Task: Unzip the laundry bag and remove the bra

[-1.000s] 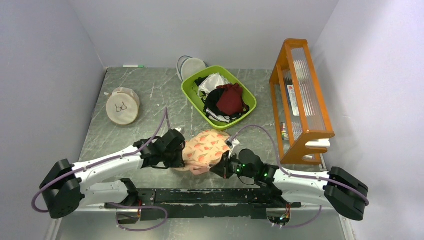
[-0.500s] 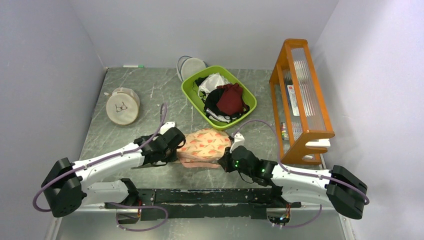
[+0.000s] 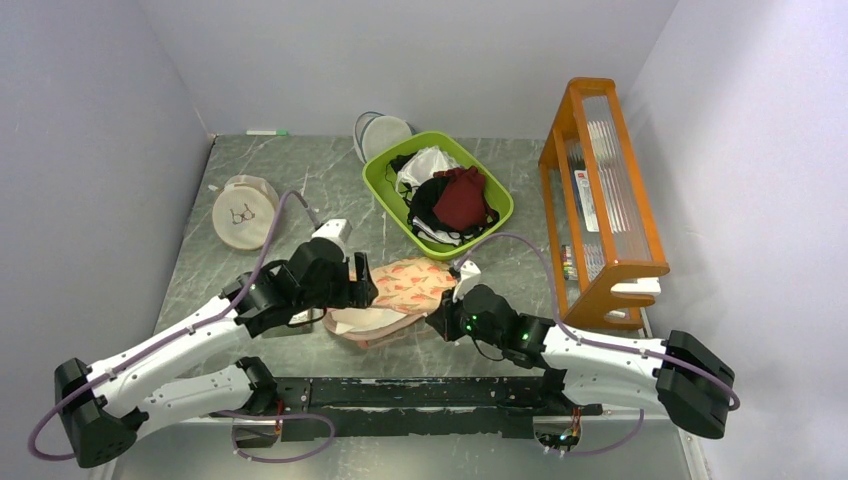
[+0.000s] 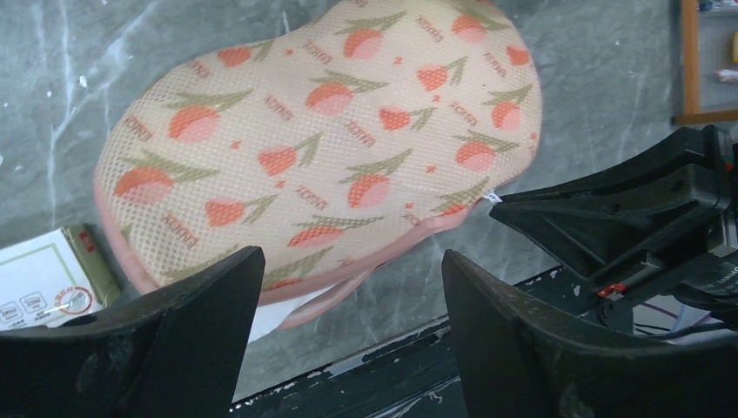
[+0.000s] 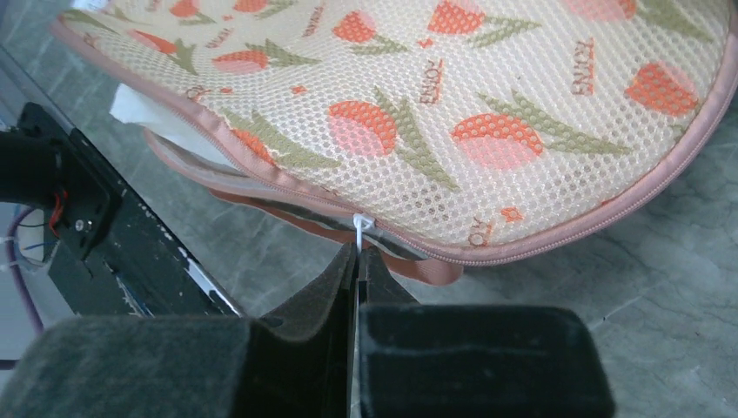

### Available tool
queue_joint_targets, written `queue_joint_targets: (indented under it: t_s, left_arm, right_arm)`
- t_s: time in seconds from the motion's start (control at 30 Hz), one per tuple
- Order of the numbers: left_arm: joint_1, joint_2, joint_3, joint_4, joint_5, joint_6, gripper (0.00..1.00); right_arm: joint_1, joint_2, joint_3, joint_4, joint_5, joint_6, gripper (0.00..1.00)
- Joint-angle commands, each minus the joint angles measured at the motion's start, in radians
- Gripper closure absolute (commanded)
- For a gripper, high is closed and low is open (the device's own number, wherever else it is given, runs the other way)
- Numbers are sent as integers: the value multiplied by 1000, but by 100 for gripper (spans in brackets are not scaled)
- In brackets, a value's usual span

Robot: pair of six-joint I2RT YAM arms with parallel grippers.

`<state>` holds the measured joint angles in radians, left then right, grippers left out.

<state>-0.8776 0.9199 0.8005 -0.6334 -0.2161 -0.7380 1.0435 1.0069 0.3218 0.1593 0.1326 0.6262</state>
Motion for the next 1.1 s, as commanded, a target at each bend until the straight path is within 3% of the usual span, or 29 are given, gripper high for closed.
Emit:
queue_joint_targets:
  t_s: [0.0,0.2,0.27,0.43,0.8,0.9,1.07]
  left_arm:
    - [4,47,49,45,60,69,16]
    - [-32,127,41,177,187,156,15]
    - [-51,200,65,189,226,205,7]
    - [-81,370,107,216,251,337,4]
    - [-128,507,61,340,262,321,7]
    - [-128,563,74,324,195,294,15]
    - [-127,587,90,285,124,277,40]
  right_arm:
    - [-2,-33,31,18,-3,-13,100]
    - [-2,-37,51,4,-3,-14,100]
    - [-2,-39,58,1,-8,-15,100]
    - [-1,-34,55,-2,-7,-14,100]
    - [-1,3,51,41,-16,8,100]
    - [-2,11,49,46,-16,7,100]
    - [-1,28,57,26,-11,20,100]
